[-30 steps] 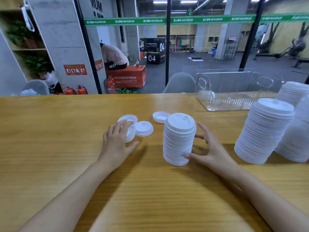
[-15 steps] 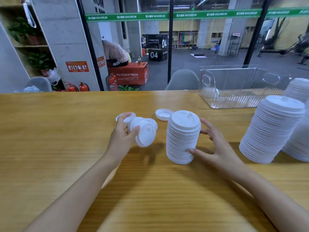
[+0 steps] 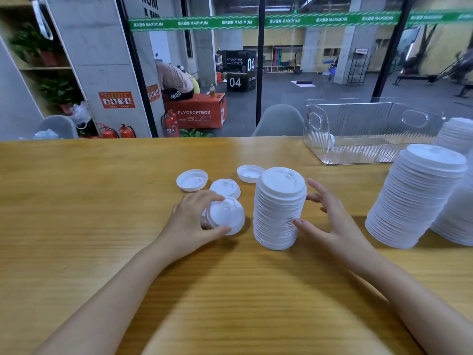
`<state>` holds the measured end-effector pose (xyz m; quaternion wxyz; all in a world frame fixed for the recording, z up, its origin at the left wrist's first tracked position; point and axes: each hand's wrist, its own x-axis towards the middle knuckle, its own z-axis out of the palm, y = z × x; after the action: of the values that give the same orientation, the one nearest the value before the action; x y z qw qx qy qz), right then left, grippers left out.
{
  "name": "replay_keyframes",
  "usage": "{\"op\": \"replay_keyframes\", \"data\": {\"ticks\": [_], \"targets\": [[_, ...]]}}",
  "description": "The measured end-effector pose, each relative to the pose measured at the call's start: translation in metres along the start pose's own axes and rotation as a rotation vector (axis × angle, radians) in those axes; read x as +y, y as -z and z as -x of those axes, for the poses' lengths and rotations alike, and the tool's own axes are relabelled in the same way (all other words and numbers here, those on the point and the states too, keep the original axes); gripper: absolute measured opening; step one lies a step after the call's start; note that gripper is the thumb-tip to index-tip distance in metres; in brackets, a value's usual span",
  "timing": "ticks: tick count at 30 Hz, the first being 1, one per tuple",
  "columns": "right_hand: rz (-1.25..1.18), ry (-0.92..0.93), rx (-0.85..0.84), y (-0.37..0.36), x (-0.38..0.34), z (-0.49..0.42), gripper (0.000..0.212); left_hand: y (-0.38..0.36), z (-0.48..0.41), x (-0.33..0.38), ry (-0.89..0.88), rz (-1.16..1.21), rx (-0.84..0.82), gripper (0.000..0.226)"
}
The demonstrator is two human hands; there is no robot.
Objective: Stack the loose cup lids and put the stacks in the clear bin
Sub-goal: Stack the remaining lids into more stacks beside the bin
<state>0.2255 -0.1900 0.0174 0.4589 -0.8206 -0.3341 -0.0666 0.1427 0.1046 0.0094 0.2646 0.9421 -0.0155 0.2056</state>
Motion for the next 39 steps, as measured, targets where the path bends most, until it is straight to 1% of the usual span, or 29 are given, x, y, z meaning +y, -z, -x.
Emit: {"op": "replay_keyframes", "data": {"ticks": [1, 3, 8, 13, 15, 18, 20, 22, 23, 25, 28, 30, 33, 39], "targets": [[-0.002, -0.001, 0.002, 0.000, -0.001, 0.000, 0.083, 0.000, 0.001, 0.000, -0.017, -0.026, -0.008, 0.060], [-0.014, -0.003, 0.006, 0.001, -0.002, 0.001, 0.080, 0.001, 0.001, 0.002, -0.044, -0.057, -0.011, 0.065], [-0.024, 0.011, 0.013, 0.001, -0.001, 0.002, 0.086, 0.001, 0.001, 0.001, -0.066, -0.063, -0.002, 0.075], [-0.021, 0.042, 0.021, 0.002, -0.002, 0.001, 0.081, 0.000, 0.000, 0.000, -0.079, -0.054, 0.072, 0.066], [-0.018, 0.059, 0.023, 0.002, -0.003, 0.002, 0.079, -0.001, -0.001, 0.002, -0.057, 0.012, 0.124, 0.060], [0.005, 0.099, 0.044, 0.002, -0.005, 0.003, 0.075, 0.002, -0.002, 0.014, 0.034, 0.221, 0.217, 0.052], [0.019, 0.130, 0.069, 0.003, -0.007, 0.003, 0.068, 0.007, -0.004, 0.026, 0.092, 0.327, 0.282, 0.052], [0.025, 0.171, 0.111, 0.005, -0.009, 0.002, 0.060, 0.015, -0.009, 0.039, 0.103, 0.409, 0.316, 0.055], [0.029, 0.189, 0.135, 0.005, -0.009, 0.002, 0.059, 0.019, -0.012, 0.047, 0.091, 0.447, 0.306, 0.055], [0.046, 0.214, 0.179, 0.006, -0.009, 0.002, 0.060, 0.025, -0.018, 0.066, 0.051, 0.489, 0.228, 0.055], [0.068, 0.242, 0.219, 0.008, -0.009, 0.002, 0.062, 0.022, -0.027, 0.091, -0.002, 0.473, 0.091, 0.052], [0.081, 0.258, 0.224, 0.009, -0.009, 0.002, 0.061, 0.016, -0.032, 0.101, -0.024, 0.434, 0.041, 0.051], [0.098, 0.276, 0.210, 0.010, -0.009, 0.002, 0.061, 0.009, -0.036, 0.108, -0.046, 0.379, 0.011, 0.050], [0.171, 0.350, 0.175, 0.009, -0.010, 0.000, 0.059, 0.006, -0.037, 0.107, -0.100, 0.320, 0.025, 0.052]]}}
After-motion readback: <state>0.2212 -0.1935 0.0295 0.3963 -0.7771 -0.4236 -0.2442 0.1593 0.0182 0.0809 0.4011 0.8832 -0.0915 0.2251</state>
